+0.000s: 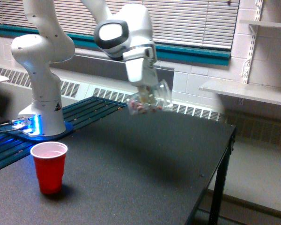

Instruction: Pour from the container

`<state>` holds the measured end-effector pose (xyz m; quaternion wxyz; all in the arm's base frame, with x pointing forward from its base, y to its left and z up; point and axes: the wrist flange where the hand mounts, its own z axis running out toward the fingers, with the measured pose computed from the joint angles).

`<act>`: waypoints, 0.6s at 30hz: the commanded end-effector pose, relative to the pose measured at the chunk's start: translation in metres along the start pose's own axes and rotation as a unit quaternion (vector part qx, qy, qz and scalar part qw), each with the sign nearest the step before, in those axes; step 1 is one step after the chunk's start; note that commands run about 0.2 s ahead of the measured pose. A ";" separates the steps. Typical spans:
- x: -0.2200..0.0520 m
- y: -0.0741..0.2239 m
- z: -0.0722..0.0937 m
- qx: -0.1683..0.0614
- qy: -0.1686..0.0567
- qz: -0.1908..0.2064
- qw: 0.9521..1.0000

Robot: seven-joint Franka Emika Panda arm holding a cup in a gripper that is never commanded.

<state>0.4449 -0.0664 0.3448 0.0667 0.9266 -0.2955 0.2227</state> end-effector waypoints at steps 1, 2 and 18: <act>-0.002 0.030 -0.007 -0.013 0.018 0.052 0.998; -0.003 0.033 -0.007 -0.015 0.019 0.053 0.998; -0.026 0.096 -0.015 -0.073 0.017 0.082 0.994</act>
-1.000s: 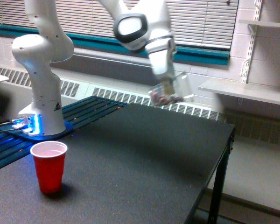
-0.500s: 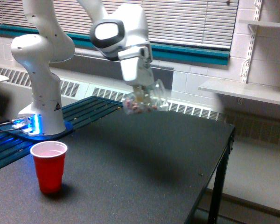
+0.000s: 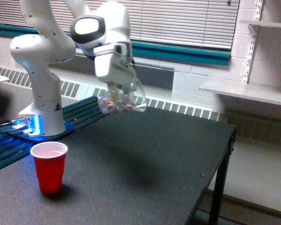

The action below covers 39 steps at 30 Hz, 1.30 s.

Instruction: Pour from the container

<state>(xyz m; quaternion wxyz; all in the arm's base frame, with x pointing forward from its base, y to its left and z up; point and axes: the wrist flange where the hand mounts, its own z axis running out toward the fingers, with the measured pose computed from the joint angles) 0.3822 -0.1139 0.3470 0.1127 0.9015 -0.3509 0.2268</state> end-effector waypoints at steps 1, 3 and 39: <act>-0.005 0.025 0.000 -0.022 -0.005 0.036 0.999; -0.008 0.032 0.000 -0.030 -0.007 0.043 0.999; -0.045 0.128 0.009 -0.142 -0.049 0.144 0.978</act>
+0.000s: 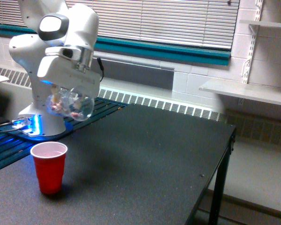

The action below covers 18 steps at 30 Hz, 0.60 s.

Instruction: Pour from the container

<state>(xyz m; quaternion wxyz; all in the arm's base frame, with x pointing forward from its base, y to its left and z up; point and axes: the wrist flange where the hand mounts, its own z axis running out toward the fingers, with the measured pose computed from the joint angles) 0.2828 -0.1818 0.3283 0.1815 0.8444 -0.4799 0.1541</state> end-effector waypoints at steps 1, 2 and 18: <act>-0.008 0.014 0.006 -0.021 -0.008 0.035 0.999; -0.009 0.016 0.006 -0.024 -0.008 0.038 0.999; -0.026 0.039 0.023 -0.065 -0.039 0.069 0.995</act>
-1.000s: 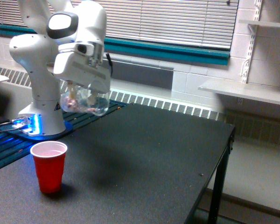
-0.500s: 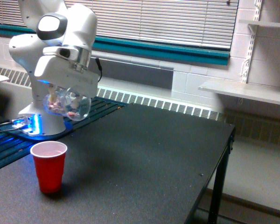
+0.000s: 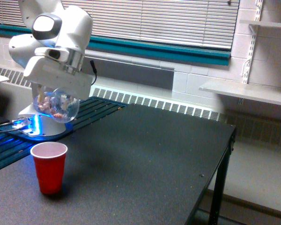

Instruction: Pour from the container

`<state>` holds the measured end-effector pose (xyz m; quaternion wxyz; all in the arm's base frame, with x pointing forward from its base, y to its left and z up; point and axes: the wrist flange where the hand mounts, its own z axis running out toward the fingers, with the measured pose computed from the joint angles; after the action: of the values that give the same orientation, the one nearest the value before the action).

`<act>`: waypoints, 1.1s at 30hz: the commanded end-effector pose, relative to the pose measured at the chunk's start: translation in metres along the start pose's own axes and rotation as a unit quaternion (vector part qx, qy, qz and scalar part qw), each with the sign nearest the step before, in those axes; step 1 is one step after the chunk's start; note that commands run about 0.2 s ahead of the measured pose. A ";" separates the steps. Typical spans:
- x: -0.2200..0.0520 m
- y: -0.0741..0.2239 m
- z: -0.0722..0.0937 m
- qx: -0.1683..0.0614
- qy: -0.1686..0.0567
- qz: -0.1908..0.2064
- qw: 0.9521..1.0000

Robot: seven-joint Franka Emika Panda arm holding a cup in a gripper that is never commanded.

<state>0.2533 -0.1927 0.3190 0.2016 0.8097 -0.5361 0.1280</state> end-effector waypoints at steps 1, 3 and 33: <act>-0.015 0.011 0.015 -0.024 -0.023 0.014 0.999; -0.016 0.013 0.018 -0.030 -0.026 0.018 0.999; 0.005 -0.007 0.046 -0.105 -0.066 0.038 0.992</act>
<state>0.2544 -0.2157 0.2835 0.2399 0.7760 -0.5823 0.0348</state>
